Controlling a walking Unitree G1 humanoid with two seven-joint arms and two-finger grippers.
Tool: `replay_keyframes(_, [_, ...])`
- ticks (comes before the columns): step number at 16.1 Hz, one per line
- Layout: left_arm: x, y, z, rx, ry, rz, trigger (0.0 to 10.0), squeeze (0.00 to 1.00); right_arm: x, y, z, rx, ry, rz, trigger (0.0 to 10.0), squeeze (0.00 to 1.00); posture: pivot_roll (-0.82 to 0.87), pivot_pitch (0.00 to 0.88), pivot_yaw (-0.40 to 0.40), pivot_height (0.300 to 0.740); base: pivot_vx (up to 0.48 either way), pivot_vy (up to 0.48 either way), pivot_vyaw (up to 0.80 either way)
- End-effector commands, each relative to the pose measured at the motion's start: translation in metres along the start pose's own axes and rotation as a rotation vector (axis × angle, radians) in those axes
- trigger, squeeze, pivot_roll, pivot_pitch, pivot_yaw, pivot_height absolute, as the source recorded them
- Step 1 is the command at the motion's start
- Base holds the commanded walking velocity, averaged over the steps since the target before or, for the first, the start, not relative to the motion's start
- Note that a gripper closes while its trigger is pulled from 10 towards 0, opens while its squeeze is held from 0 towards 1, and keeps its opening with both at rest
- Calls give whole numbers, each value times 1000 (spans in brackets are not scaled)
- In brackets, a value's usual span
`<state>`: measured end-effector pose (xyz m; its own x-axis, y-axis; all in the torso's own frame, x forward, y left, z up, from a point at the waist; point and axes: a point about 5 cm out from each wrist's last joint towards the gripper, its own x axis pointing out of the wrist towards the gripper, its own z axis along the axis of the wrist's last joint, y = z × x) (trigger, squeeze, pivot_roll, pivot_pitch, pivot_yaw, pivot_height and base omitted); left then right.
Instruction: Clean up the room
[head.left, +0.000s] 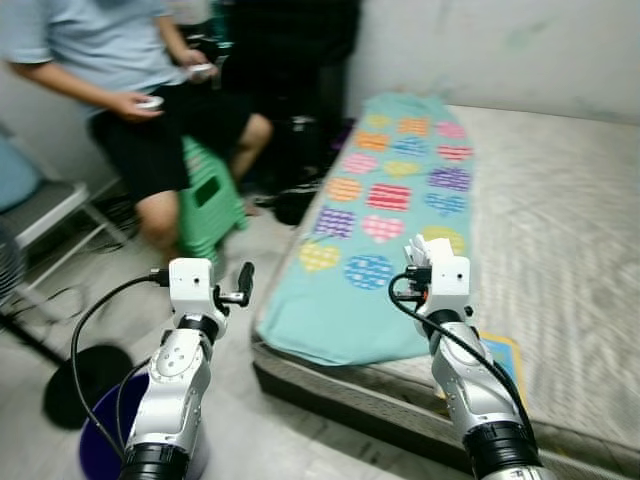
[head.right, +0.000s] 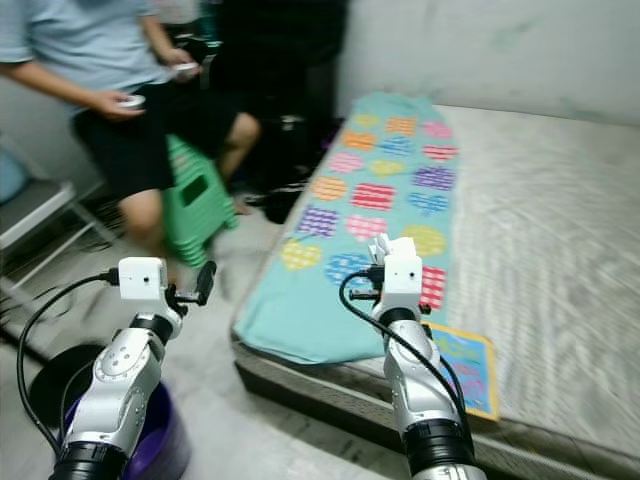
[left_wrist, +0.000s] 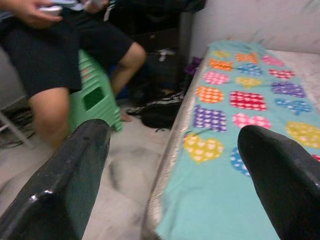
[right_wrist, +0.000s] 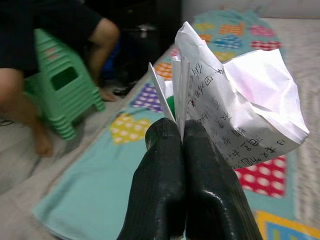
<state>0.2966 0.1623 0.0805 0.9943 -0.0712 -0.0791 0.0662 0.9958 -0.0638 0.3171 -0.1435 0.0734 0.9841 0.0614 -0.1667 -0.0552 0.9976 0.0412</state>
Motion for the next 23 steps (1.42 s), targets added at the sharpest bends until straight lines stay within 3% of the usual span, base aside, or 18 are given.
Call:
replay_keyframes(1, [-1, 2, 4, 9, -18, 8, 10000, 0, 1, 2, 3, -3, -13, 1, 10000, 0, -83, 0, 76, 740, 0, 0, 800])
replay_keyframes(4, [0, -5, 3, -11, -13, -9, 10000, 0, 0, 2, 3, -4, -11, 2, 10000, 0, -82, 0, 79, 740, 0, 0, 800])
replay_keyframes(10, [-1, -6, 5, 25, -21, -21, 10000, 0, 0, 11, 2, 31, -24, 23, 10000, 0, -62, 0, 85, 740, 0, 0, 779])
replay_keyframes(13, [-1, -6, 6, 36, -24, -15, 10000, 0, 4, 14, 4, 76, -31, 27, 10000, 0, -38, 0, 91, 740, 0, 0, 0])
replay_keyframes(17, [-5, 1, 9, 26, -44, 44, 10000, 0, 13, 30, 6, 49, -13, 105, 10000, 0, 28, 0, 5, 740, 0, 0, 0])
replay_keyframes(20, [-17, 13, 5, -2, -56, 140, 10000, 0, 22, 47, 12, 9, 0, 204, 10000, 0, 84, 0, -77, 740, 0, 0, 0])
replay_keyframes(23, [-18, 18, 9, 0, -71, 177, 10000, 0, 26, 56, 14, -22, 1, 239, 10000, 0, 90, 0, -81, 740, 0, 0, 0])
